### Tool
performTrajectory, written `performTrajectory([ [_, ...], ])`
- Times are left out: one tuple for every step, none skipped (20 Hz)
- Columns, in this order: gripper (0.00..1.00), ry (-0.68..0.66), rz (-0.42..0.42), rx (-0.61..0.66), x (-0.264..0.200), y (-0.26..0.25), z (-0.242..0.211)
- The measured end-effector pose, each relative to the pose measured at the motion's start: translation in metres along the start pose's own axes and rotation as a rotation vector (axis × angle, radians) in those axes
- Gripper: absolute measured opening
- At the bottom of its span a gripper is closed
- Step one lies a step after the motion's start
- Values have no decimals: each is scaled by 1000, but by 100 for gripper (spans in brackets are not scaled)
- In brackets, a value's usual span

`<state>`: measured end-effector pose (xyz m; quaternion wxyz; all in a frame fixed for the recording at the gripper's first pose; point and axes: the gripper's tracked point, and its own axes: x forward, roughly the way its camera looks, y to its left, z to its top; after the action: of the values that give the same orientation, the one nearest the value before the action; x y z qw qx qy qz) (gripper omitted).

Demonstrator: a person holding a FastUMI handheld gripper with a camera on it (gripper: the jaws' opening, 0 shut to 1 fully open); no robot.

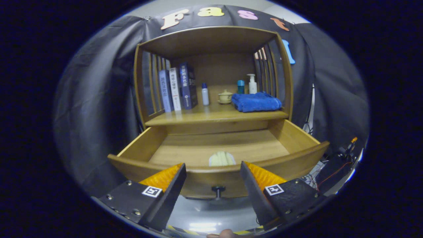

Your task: Pull open the drawer, take out the items inside it, and place them on the countertop above the cabinet.

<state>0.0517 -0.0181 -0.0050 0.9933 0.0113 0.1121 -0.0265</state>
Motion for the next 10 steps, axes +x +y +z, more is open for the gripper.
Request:
performTrajectory([
  [97, 41, -26, 2, 1, 0, 2],
  [97, 52, 17, -20, -1, 10, 7],
  [98, 60, 33, -31, 2, 16, 17],
  [98, 49, 29, -25, 6, 19, 31],
  [98, 77, 25, -20, 13, 20, 35],
  [98, 109, 17, -24, 18, 19, 39],
  [99, 124, 16, -29, 28, 20, 44],
  [99, 153, 30, -34, 40, 24, 47],
  [99, 201, 26, -39, 50, 24, 45],
  [99, 243, 18, -48, 62, 22, 41],
])
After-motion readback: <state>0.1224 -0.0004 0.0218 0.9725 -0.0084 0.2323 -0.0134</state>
